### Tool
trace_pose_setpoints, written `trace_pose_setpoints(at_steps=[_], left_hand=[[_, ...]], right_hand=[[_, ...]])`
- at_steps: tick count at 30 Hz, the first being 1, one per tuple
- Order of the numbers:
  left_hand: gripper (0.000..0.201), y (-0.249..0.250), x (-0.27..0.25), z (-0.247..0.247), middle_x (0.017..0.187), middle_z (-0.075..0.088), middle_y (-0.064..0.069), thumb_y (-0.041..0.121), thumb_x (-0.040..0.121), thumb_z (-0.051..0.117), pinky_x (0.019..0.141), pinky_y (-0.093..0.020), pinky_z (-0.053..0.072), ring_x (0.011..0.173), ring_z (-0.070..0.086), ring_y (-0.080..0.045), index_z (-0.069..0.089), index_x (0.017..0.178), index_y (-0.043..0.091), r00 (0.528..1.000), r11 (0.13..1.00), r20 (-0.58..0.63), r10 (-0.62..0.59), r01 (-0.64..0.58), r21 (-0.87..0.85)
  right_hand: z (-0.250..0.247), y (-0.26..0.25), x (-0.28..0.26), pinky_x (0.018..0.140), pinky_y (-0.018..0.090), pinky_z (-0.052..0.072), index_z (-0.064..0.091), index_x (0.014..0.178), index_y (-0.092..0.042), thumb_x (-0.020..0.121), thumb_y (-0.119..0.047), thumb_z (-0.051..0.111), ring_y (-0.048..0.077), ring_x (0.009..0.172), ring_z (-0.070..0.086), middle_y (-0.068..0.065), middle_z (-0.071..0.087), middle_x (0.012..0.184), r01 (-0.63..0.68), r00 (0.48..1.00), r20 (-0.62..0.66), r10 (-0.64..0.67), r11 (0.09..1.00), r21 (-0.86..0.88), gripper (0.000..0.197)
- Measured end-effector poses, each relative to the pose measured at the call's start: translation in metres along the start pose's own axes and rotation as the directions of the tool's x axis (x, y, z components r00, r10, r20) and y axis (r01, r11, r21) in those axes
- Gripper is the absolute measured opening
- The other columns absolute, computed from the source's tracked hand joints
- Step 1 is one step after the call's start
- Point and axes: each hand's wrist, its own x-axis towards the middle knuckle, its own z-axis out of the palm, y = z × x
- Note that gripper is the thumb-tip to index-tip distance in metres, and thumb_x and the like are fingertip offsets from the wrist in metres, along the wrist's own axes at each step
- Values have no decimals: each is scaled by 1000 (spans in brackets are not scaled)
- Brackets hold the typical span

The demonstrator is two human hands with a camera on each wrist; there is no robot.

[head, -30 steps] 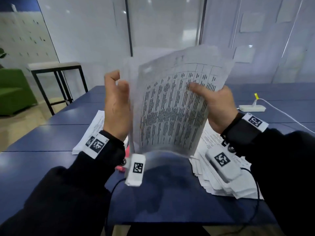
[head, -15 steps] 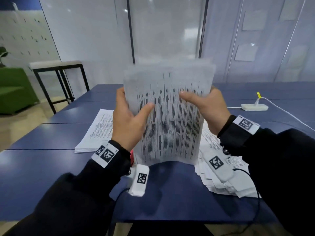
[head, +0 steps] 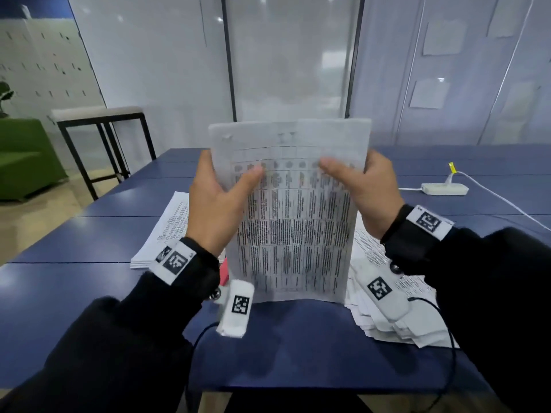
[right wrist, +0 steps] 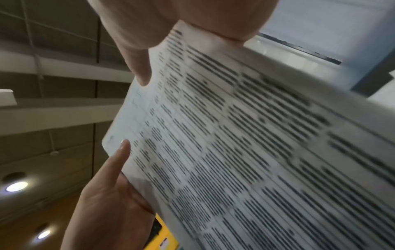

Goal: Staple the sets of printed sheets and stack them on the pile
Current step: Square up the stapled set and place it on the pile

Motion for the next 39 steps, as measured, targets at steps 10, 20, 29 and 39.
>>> trace_pose_setpoints(at_steps=[10,20,29,39], left_hand=[[51,3,14,-3,129,71,4,38,92,78,108,-43,52,122,66,-12,57,133,16,1000,1000,-18,24,-24,-13],[32,8,18,-5,118,77,-3,11,97,70,98,-39,58,111,73,-21,60,127,9,1000,984,-1,-17,16,-176],[31,-6,7,-6,116,78,1,18,97,71,101,-41,56,111,73,-17,68,127,10,996,977,16,-88,90,-191],[28,-17,-7,-5,116,78,4,21,95,73,104,-42,54,112,73,-13,71,122,13,988,970,27,-153,156,-187]], right_hand=[[8,-7,12,99,49,57,69,116,1,82,-27,88,25,106,75,10,78,108,-43,999,-13,44,998,48,49],[11,-20,12,89,43,62,72,110,-1,89,-13,78,27,98,77,11,79,104,-56,997,53,52,995,84,24],[12,-10,1,100,53,57,70,106,9,83,-26,83,32,102,75,20,77,106,-104,994,38,101,993,64,44],[10,7,0,100,38,56,72,107,-5,85,-25,84,19,105,75,8,79,106,-112,993,44,111,994,15,32]])
